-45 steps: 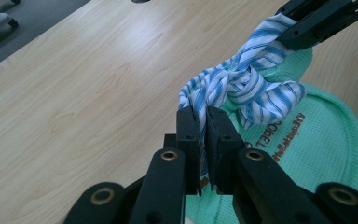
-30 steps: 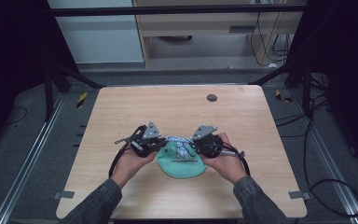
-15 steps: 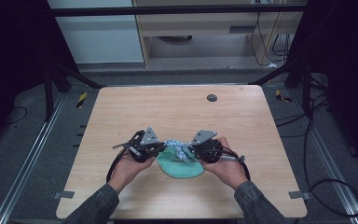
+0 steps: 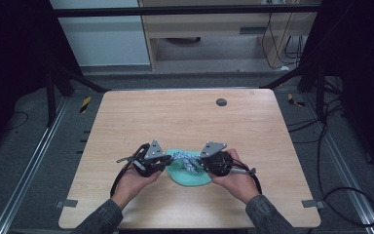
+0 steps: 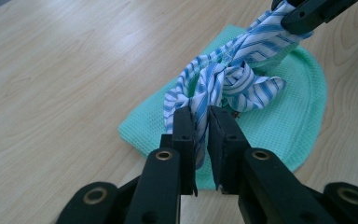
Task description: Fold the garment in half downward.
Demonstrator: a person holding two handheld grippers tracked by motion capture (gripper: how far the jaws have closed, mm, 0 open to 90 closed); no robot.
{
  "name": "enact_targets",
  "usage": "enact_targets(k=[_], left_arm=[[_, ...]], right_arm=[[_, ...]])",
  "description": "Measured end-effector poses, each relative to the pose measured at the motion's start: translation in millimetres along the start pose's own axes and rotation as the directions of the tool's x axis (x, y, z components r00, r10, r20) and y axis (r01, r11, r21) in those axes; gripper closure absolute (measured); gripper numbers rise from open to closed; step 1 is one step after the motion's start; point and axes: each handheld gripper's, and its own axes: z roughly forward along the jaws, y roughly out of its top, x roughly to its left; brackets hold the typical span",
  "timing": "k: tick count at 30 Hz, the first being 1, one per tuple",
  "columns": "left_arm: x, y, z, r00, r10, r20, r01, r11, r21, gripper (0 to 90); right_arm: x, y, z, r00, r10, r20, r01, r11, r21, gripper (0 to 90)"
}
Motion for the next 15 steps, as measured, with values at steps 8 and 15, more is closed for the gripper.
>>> enact_targets(k=[8,15], left_arm=[[-4.8,-6.9,0.1,0.9999,0.004,0.012,-0.004,1.0,0.004,79.8],[-9.9,-14.6,0.8,0.9999,0.007,0.016,-0.007,0.9999,0.009,77.5]], right_arm=[[4.3,-6.0,-0.5,1.0,0.002,-0.008,-0.002,1.0,0.004,79.9],[9.1,-11.9,0.2,0.9998,0.006,-0.016,-0.005,1.0,0.012,79.7]])
